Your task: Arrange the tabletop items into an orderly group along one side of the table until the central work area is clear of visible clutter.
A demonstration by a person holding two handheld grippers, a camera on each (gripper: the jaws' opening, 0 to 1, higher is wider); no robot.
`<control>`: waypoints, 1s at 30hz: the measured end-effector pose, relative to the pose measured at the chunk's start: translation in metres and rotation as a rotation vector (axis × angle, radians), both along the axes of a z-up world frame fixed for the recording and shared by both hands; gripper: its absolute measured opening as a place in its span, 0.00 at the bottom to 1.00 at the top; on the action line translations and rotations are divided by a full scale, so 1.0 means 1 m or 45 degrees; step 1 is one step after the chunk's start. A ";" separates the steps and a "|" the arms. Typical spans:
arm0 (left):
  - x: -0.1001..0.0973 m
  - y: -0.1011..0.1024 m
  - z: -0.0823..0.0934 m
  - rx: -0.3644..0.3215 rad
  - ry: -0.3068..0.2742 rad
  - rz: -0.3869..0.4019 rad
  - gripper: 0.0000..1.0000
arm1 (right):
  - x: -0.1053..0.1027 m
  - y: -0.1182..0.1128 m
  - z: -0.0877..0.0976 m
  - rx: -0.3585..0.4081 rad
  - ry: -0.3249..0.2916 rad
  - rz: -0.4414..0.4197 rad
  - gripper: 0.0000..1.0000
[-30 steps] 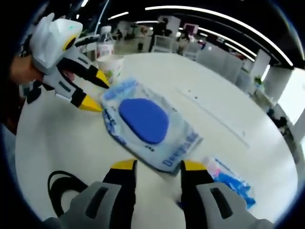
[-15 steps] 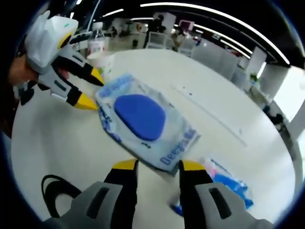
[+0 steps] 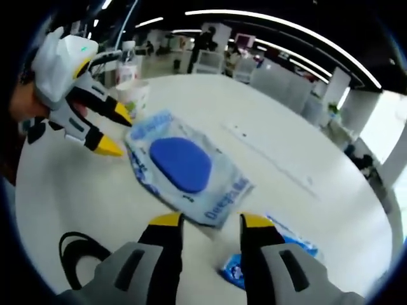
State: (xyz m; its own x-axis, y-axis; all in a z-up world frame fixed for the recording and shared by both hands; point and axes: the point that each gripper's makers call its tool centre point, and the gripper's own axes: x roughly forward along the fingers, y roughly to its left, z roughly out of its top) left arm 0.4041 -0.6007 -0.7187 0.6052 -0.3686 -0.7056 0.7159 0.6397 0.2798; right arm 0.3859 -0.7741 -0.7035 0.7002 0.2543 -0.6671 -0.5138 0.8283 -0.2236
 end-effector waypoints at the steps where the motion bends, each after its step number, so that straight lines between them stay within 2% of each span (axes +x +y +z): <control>1: -0.002 -0.001 0.001 -0.003 -0.003 0.000 0.32 | 0.000 -0.003 0.001 0.003 0.005 -0.014 0.32; 11: -0.014 -0.011 0.025 -0.046 -0.030 -0.009 0.33 | -0.006 -0.005 0.026 0.053 -0.020 -0.040 0.39; 20: -0.032 -0.018 0.048 -0.075 -0.063 -0.030 0.34 | -0.018 -0.007 0.060 0.049 -0.072 -0.032 0.42; 30: -0.043 -0.020 0.075 -0.130 -0.070 -0.034 0.43 | -0.025 -0.003 0.093 0.049 -0.123 -0.021 0.54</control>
State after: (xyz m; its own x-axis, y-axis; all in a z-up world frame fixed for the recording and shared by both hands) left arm 0.3609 -0.6205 -0.6442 0.6310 -0.4535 -0.6294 0.7184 0.6479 0.2533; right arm 0.3605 -0.7774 -0.6108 0.7655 0.2658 -0.5860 -0.4771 0.8455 -0.2397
